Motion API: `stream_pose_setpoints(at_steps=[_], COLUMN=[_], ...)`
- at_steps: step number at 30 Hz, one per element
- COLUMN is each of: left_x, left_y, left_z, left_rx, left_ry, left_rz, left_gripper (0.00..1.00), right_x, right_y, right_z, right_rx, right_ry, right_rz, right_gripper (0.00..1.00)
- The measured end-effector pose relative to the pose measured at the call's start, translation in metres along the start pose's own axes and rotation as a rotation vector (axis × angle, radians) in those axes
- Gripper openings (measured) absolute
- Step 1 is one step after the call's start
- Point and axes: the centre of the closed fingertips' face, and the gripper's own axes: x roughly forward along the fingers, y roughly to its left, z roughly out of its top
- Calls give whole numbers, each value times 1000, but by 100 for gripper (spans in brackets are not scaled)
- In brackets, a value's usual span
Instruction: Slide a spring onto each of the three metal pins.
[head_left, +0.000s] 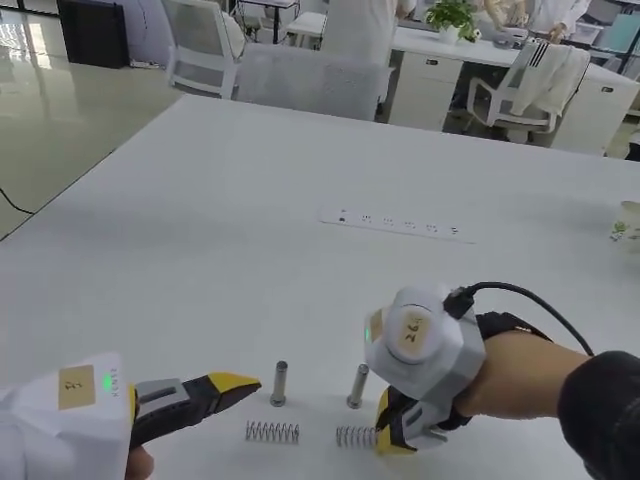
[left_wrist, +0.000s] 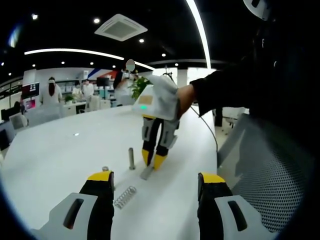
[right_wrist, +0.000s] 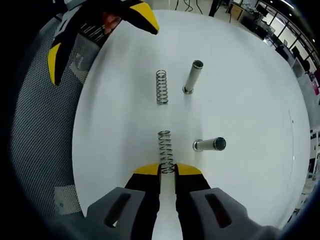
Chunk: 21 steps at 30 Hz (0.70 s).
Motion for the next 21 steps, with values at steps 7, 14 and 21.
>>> stream_pose_setpoints(at_steps=[7, 14, 21], left_x=[2, 3, 3], left_y=[-2, -4, -3], left_z=[-1, 2, 6], left_rx=[3, 12, 21], left_ry=[4, 2, -10], left_rz=[-17, -29, -39], left_gripper=[62, 60, 56], right_x=[-18, -35, -50], right_y=[7, 17, 29], right_z=[9, 25, 38], right_rx=[-17, -9, -24], right_ry=[-18, -69, -102], right_rz=[2, 15, 26], right_gripper=[7, 7, 7])
